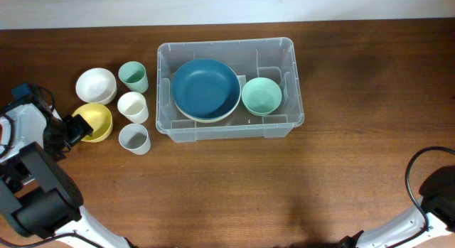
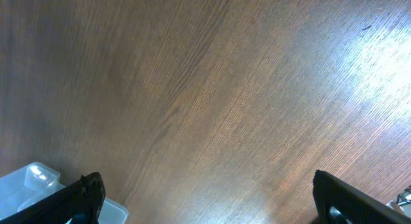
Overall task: Pack container
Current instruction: 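Close the left gripper on the yellow bowl's rim, then lift the yellow bowl and carry it over the container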
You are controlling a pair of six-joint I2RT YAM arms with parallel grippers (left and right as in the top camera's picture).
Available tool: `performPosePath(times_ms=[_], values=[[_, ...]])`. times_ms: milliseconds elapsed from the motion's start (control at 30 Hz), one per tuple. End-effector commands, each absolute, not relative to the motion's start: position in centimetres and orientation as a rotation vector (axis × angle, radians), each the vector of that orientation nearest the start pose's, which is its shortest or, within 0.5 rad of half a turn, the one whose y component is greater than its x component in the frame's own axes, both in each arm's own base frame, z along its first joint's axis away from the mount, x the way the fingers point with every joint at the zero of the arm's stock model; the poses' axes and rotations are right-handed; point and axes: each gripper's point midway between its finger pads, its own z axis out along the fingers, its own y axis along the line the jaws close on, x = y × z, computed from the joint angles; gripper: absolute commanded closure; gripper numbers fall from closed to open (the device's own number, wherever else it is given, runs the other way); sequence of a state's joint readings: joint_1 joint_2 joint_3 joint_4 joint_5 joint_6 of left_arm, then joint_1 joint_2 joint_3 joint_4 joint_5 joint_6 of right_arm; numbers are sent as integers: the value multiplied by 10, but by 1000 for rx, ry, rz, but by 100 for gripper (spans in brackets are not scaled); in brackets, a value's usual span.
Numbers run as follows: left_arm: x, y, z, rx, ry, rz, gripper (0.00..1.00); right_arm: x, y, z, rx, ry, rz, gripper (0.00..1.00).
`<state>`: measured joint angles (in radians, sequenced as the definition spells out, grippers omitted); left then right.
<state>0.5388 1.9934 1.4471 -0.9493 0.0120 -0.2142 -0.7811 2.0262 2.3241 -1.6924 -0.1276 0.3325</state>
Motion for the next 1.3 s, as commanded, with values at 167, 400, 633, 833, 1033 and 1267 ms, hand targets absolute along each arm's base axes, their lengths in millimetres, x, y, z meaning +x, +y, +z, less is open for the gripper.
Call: performPosePath(times_ms=[167, 400, 633, 833, 1033, 1267], values=[[337, 197, 36, -1130, 2824, -12, 57, 294, -262, 242, 1527, 2508, 110, 1], [339, 193, 36, -1127, 2820, -48, 99, 294, -262, 242, 1527, 2508, 110, 1], [341, 193, 37, -1126, 2813, -60, 99, 294, -262, 242, 1528, 2508, 110, 1], [335, 218, 62, -1196, 2750, -44, 99, 294, -262, 242, 1528, 2508, 110, 1], [302, 268, 109, -1360, 2672, 80, 99, 294, -262, 242, 1527, 2508, 110, 1], [287, 287, 162, -1417, 2575, 97, 99, 294, -262, 242, 1527, 2508, 110, 1]])
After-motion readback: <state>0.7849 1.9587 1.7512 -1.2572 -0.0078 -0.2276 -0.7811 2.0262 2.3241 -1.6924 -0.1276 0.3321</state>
